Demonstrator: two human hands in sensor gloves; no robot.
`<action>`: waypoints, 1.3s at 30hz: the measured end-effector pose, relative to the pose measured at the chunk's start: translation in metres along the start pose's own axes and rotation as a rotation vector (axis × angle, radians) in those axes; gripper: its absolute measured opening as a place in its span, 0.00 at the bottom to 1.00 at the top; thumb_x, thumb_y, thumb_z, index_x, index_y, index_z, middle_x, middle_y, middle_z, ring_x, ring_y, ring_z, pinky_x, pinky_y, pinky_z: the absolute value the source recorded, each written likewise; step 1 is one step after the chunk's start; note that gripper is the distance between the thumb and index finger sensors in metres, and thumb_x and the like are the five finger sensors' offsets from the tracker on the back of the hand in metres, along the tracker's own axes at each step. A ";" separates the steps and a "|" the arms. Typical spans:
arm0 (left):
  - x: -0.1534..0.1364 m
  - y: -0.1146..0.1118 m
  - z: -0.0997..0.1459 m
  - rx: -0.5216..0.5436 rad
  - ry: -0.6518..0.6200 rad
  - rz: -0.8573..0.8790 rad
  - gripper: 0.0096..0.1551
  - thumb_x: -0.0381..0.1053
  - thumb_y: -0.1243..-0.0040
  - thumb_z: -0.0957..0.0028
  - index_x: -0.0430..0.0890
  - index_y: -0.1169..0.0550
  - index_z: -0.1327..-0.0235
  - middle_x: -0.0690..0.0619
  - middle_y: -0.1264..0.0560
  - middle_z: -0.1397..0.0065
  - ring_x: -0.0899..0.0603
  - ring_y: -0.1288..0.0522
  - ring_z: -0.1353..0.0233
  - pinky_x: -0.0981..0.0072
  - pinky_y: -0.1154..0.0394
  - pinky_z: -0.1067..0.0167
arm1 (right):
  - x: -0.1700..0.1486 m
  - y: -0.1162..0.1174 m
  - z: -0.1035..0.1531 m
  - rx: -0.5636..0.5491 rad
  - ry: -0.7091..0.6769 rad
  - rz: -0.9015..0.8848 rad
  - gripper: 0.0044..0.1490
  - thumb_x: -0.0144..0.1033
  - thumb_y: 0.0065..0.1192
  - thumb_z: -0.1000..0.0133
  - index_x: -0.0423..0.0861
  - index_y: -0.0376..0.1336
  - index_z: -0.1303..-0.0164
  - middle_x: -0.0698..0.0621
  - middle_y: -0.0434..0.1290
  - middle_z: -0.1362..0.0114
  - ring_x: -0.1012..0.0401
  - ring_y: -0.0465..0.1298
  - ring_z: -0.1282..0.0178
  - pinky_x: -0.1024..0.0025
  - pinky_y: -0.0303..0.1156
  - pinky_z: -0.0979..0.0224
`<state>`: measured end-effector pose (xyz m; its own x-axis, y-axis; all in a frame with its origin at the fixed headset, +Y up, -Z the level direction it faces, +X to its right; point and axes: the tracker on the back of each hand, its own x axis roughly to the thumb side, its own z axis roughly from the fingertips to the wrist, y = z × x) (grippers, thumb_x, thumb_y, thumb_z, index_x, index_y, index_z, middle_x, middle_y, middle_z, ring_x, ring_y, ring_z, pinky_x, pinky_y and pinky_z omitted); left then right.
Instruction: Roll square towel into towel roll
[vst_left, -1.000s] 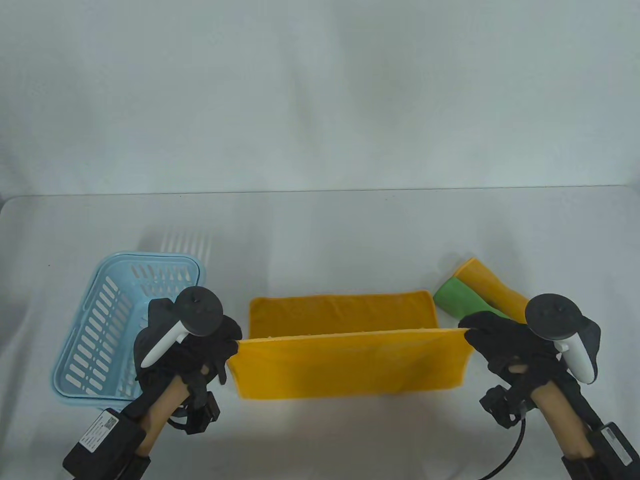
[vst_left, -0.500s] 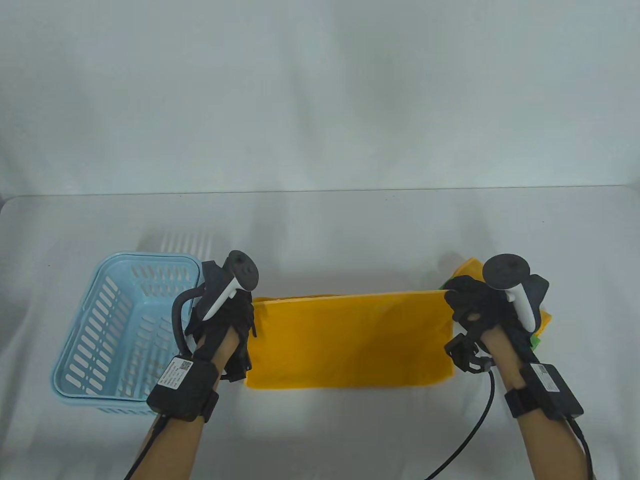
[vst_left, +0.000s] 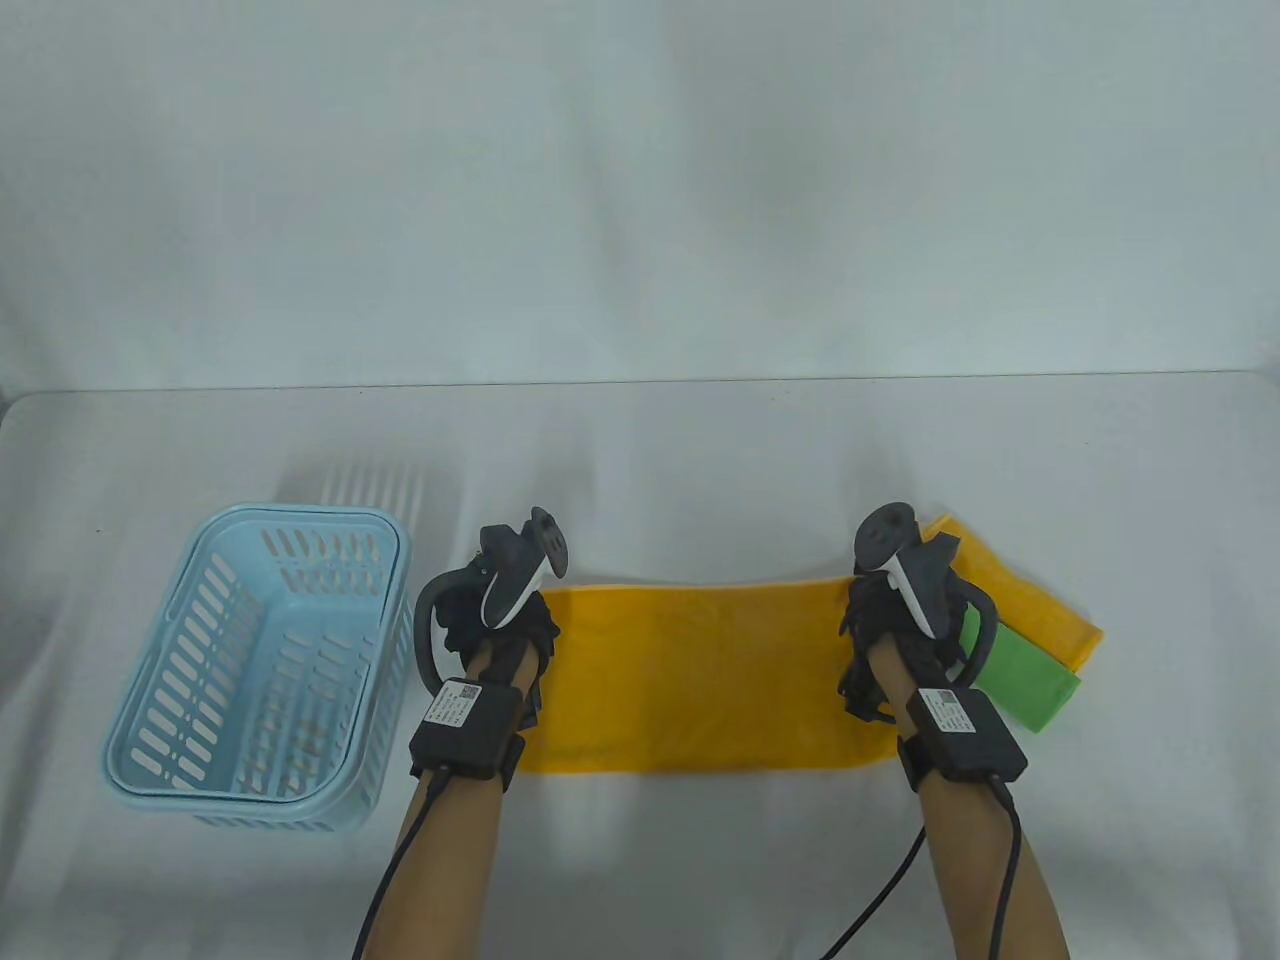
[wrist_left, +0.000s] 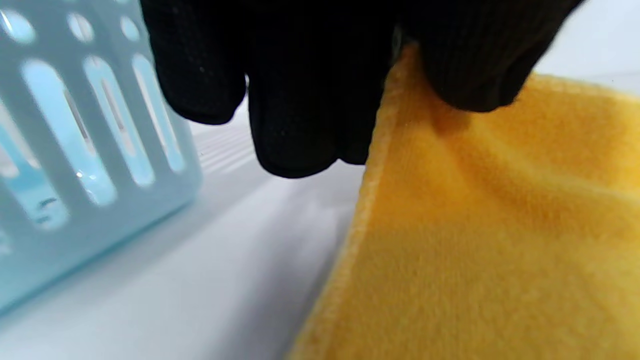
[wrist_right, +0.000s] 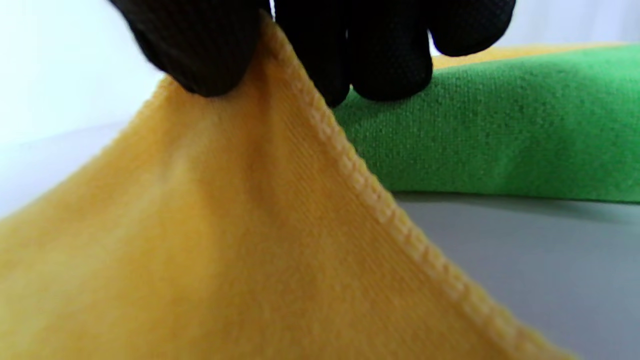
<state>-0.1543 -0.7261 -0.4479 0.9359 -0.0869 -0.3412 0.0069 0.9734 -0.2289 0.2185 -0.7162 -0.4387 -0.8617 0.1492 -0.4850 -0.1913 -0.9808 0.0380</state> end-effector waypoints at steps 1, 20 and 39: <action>-0.002 -0.004 -0.001 -0.005 0.008 0.023 0.27 0.57 0.37 0.58 0.56 0.23 0.43 0.57 0.20 0.37 0.45 0.16 0.38 0.46 0.26 0.34 | 0.000 0.000 0.000 -0.001 0.006 0.005 0.26 0.49 0.67 0.57 0.62 0.69 0.47 0.57 0.75 0.39 0.53 0.74 0.37 0.48 0.66 0.29; -0.001 0.027 0.028 0.027 -0.131 0.147 0.48 0.70 0.45 0.61 0.56 0.37 0.24 0.52 0.35 0.20 0.38 0.29 0.22 0.41 0.33 0.28 | -0.017 -0.034 0.017 -0.037 0.003 -0.075 0.47 0.63 0.63 0.61 0.66 0.53 0.30 0.56 0.60 0.21 0.49 0.61 0.20 0.42 0.58 0.23; -0.067 0.081 0.144 0.248 -0.441 0.405 0.53 0.73 0.42 0.63 0.55 0.38 0.22 0.50 0.38 0.16 0.34 0.34 0.18 0.35 0.36 0.26 | 0.022 -0.065 0.117 -0.040 -0.410 -0.195 0.51 0.65 0.63 0.61 0.67 0.47 0.27 0.58 0.52 0.16 0.47 0.49 0.13 0.36 0.47 0.20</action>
<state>-0.1659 -0.6109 -0.3122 0.9377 0.3417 0.0626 -0.3458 0.9353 0.0748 0.1571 -0.6342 -0.3498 -0.9278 0.3613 -0.0934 -0.3572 -0.9322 -0.0576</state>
